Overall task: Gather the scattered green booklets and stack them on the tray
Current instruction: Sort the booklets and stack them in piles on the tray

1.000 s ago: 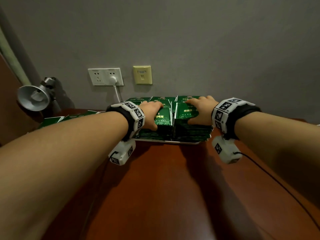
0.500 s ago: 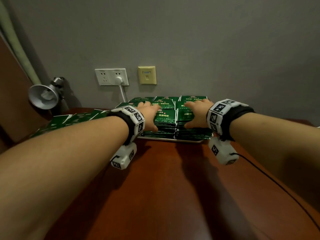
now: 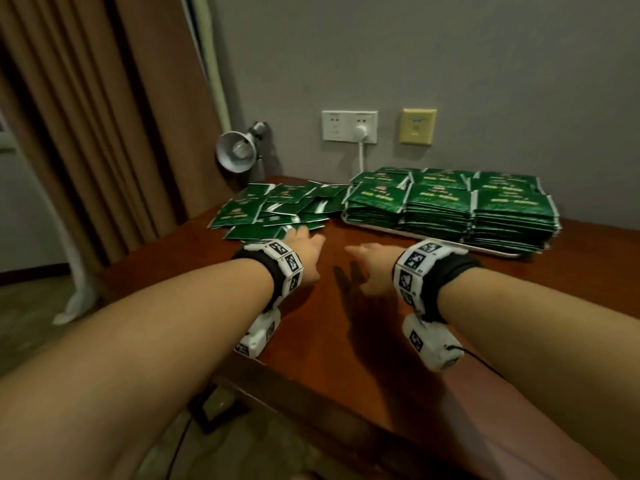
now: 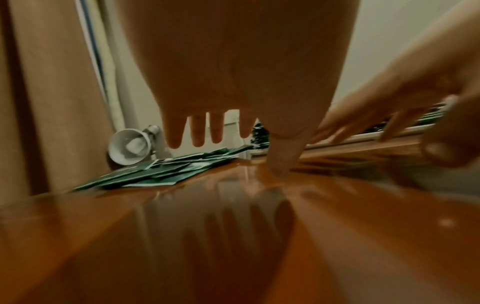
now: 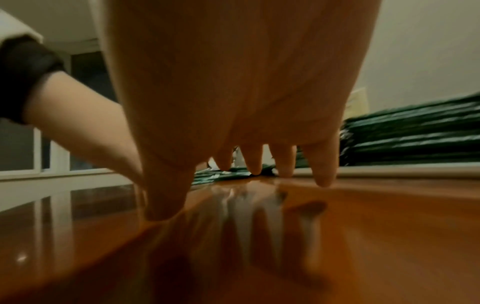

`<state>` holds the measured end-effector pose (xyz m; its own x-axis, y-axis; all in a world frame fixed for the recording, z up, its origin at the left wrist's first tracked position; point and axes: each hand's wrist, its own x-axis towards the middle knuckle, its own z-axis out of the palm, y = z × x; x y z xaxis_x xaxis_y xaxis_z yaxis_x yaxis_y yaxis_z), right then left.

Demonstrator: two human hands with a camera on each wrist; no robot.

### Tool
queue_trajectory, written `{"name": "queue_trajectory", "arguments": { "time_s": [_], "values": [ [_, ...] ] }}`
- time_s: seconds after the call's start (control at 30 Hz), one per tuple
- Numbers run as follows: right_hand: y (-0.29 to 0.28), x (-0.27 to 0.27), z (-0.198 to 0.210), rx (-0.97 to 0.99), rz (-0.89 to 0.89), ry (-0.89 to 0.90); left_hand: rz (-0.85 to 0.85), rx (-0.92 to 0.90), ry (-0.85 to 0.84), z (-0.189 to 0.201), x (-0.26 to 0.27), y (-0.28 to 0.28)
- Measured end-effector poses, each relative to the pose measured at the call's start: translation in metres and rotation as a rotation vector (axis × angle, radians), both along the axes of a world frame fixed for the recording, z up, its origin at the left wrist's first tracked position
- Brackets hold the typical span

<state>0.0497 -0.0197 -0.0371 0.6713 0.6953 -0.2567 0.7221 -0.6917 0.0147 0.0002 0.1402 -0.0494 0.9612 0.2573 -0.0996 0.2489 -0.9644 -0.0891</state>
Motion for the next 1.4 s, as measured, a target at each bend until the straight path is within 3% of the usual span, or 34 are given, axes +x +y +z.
{"name": "queue_trajectory", "arguments": {
  "time_s": [0.17, 0.4, 0.63, 0.8, 0.93, 1.4],
  "values": [
    [0.052, -0.019, -0.027, -0.194, 0.012, 0.078, 0.174, -0.015, 0.059, -0.022, -0.015, 0.051],
    [0.107, 0.013, -0.04, -0.251, -0.053, 0.015, 0.3, -0.099, 0.191, -0.033, -0.001, 0.08],
    [0.147, 0.047, -0.045, -0.291, -0.077, -0.077, 0.266, -0.057, 0.252, -0.019, 0.01, 0.074],
    [0.15, 0.055, -0.047, -0.132, 0.0, -0.094, 0.238, -0.104, 0.268, -0.021, 0.013, 0.083],
    [0.161, 0.049, -0.037, -0.26, 0.008, -0.168, 0.232, -0.126, 0.259, -0.027, 0.016, 0.09],
    [0.159, 0.049, -0.045, -0.179, -0.083, -0.061, 0.161, -0.143, 0.231, -0.028, 0.006, 0.087]
  ]
}}
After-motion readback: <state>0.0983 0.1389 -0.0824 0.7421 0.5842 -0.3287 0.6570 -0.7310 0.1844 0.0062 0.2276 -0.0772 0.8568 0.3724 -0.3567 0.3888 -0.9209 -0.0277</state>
